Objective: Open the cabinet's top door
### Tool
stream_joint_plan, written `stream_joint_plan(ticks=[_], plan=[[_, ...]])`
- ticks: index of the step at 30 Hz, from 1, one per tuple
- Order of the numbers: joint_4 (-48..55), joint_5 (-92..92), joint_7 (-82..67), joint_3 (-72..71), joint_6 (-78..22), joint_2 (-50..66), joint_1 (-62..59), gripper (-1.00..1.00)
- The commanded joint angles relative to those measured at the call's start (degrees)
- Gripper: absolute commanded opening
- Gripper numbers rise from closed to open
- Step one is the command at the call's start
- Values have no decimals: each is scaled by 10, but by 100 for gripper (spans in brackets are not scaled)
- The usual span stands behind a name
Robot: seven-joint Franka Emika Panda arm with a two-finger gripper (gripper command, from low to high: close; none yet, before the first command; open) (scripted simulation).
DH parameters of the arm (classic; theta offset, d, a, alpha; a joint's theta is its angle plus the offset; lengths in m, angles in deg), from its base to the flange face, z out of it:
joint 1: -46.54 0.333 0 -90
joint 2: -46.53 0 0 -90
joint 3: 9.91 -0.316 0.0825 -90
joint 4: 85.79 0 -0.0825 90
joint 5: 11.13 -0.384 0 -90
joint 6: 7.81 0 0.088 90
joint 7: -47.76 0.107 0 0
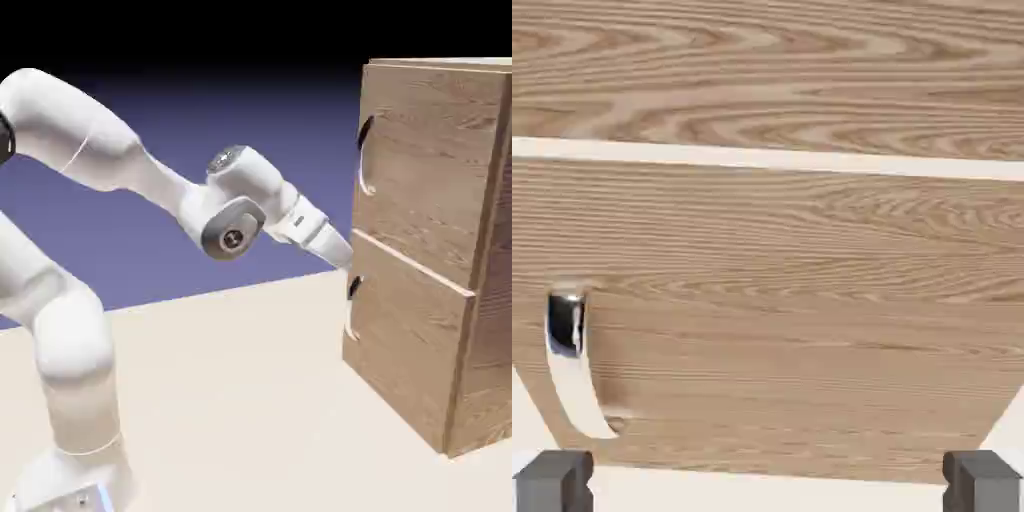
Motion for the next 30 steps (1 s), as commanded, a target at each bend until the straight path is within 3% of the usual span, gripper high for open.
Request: stream_joint_plan(ticks=[1,30], plan=[[6,-25,9,-10,0,-3,-9,0],[166,-748,283,-296,-14,-86,-274,0]])
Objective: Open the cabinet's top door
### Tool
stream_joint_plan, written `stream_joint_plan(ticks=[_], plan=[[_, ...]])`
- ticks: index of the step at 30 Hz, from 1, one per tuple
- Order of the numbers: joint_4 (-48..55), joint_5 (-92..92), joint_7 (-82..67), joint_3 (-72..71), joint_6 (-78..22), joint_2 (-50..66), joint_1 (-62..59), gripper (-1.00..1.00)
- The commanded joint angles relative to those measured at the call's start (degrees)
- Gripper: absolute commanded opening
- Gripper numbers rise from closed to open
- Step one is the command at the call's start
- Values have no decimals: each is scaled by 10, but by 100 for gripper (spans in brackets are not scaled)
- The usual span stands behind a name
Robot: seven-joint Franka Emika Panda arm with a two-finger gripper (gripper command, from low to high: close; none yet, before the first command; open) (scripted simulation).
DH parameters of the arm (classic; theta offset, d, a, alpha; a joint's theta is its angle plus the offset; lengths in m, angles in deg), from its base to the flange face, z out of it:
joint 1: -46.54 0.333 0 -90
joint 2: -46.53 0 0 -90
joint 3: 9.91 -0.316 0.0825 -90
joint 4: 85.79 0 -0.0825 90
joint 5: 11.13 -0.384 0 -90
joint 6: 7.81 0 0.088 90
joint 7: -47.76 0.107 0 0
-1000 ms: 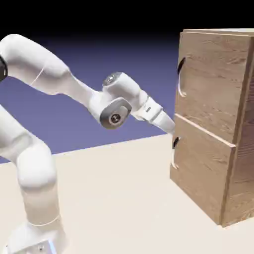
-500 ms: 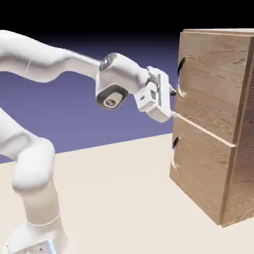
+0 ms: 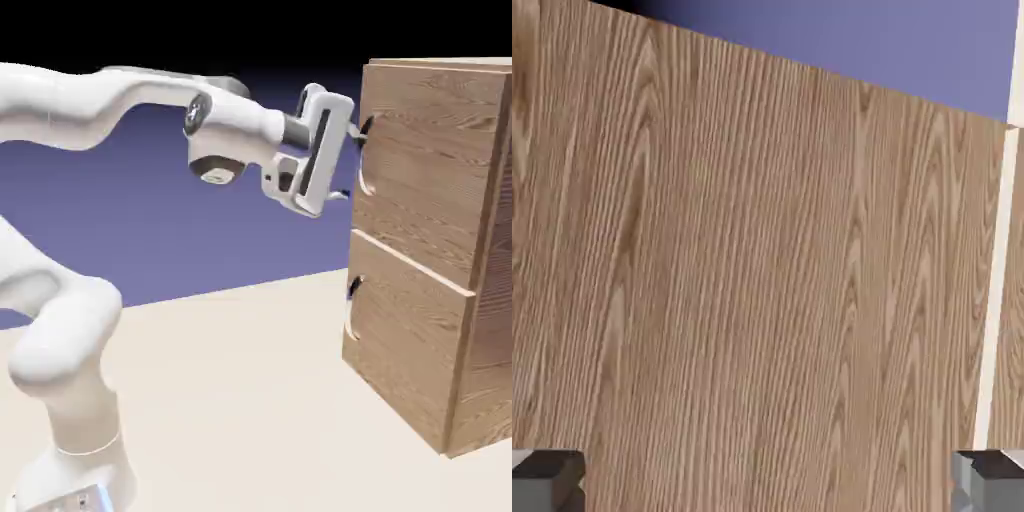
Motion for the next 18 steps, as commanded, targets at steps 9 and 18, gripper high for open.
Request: stream_joint_plan(ticks=[9,18], plan=[[50,-224,85,-89,-4,-26,-82,0],[100,-449,170,-177,-9,-52,-164,0]])
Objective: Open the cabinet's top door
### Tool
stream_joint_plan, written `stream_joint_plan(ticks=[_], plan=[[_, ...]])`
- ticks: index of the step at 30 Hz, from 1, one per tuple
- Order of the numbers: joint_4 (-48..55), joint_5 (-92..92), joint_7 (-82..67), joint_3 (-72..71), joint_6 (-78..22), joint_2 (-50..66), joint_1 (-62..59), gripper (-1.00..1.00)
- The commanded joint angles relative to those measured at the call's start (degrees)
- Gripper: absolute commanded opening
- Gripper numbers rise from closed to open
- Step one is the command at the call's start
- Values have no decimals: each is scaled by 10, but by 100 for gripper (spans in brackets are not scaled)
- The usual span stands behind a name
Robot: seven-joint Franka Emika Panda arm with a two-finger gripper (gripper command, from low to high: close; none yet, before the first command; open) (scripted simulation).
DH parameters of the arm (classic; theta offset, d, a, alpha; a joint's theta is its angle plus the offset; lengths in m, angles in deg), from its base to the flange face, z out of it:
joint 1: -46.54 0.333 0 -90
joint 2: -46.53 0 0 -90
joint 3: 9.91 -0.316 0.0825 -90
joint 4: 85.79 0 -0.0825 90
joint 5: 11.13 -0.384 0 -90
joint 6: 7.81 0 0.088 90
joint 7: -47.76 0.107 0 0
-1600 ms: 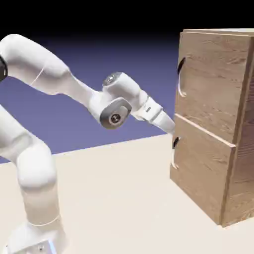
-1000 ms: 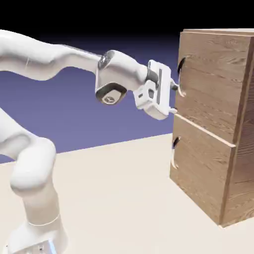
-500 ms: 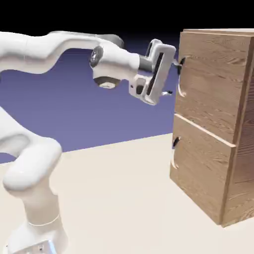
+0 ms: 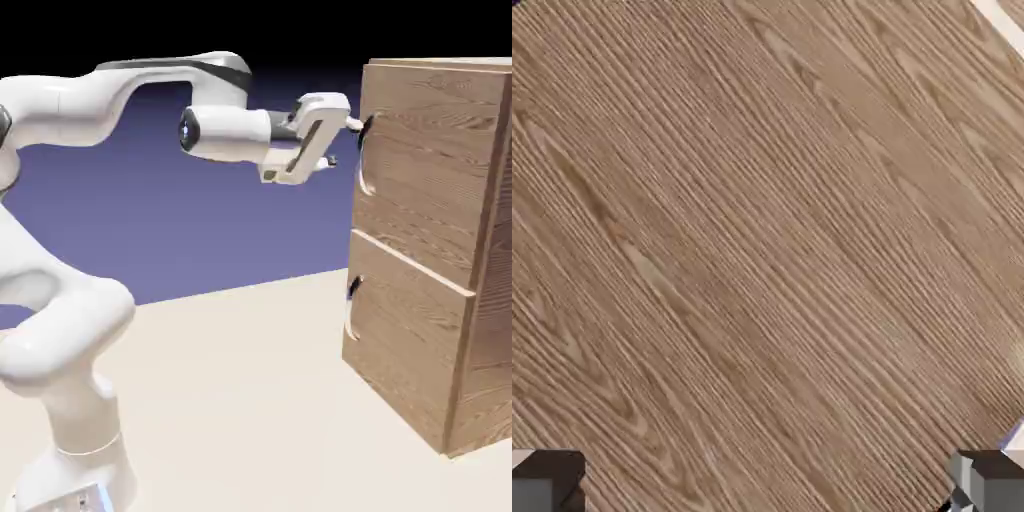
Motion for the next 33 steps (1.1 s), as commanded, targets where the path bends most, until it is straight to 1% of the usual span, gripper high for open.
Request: stream_joint_plan(ticks=[1,15,17,22,23,24,25,33], plan=[[6,-25,9,-10,0,-3,-9,0],[83,-374,141,-148,-7,-43,-137,0],[87,-391,148,-154,-7,-45,-143,0],[164,-396,145,-222,-15,-18,-249,0],[166,-397,145,-224,-16,-17,-252,0],[166,-397,145,-224,-16,-17,-252,-100],[166,-397,145,-224,-16,-17,-252,-100],[76,-396,25,-104,-72,70,-85,-100]])
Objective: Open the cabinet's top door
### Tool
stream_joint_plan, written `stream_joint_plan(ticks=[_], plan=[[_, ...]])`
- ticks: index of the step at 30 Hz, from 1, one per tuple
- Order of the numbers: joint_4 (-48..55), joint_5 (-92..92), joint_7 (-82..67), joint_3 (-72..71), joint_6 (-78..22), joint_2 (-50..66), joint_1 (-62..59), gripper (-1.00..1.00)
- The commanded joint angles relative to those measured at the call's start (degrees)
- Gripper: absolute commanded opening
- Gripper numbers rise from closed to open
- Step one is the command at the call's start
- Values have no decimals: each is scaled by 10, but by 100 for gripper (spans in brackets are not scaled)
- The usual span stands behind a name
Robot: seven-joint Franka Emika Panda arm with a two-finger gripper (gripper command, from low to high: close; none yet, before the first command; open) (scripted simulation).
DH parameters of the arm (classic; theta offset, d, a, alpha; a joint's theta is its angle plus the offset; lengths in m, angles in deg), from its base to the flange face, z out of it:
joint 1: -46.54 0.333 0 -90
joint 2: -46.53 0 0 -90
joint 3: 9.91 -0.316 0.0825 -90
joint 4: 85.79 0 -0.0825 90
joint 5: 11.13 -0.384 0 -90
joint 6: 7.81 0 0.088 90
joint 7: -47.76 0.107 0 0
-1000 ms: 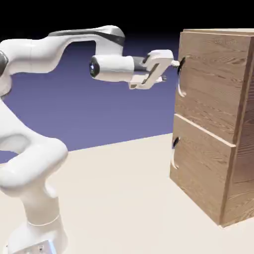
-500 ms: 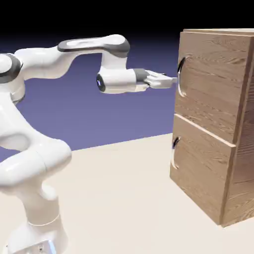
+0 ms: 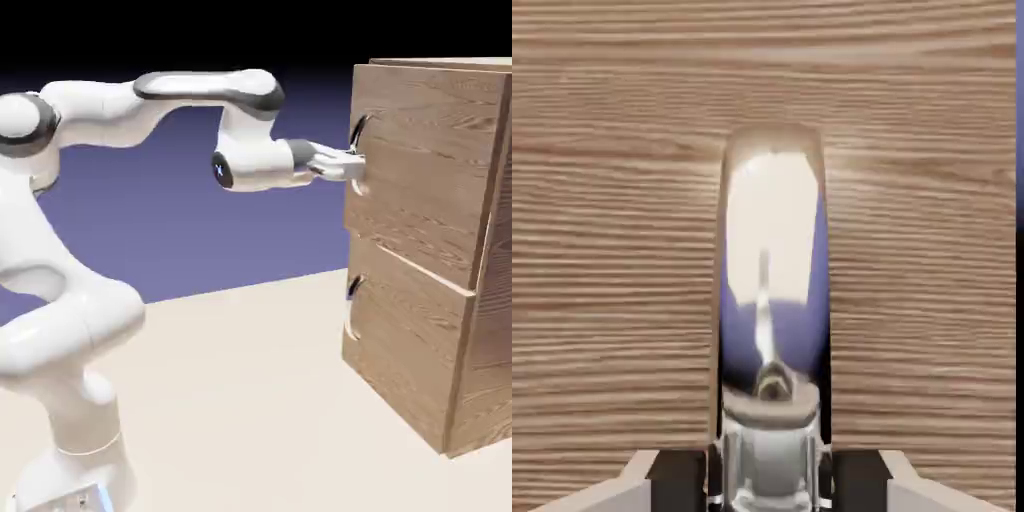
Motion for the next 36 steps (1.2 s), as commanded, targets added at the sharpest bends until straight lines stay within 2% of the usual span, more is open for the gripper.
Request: stream_joint_plan(ticks=[1,8,19,28,36], plan=[[-8,-1,-15,17,-4,10,21,-100],[-57,25,-73,141,-26,52,166,-100],[-209,288,88,354,-143,-21,362,-100],[-302,513,192,509,-281,-99,418,-100],[-329,712,243,657,-448,-125,409,-100]])
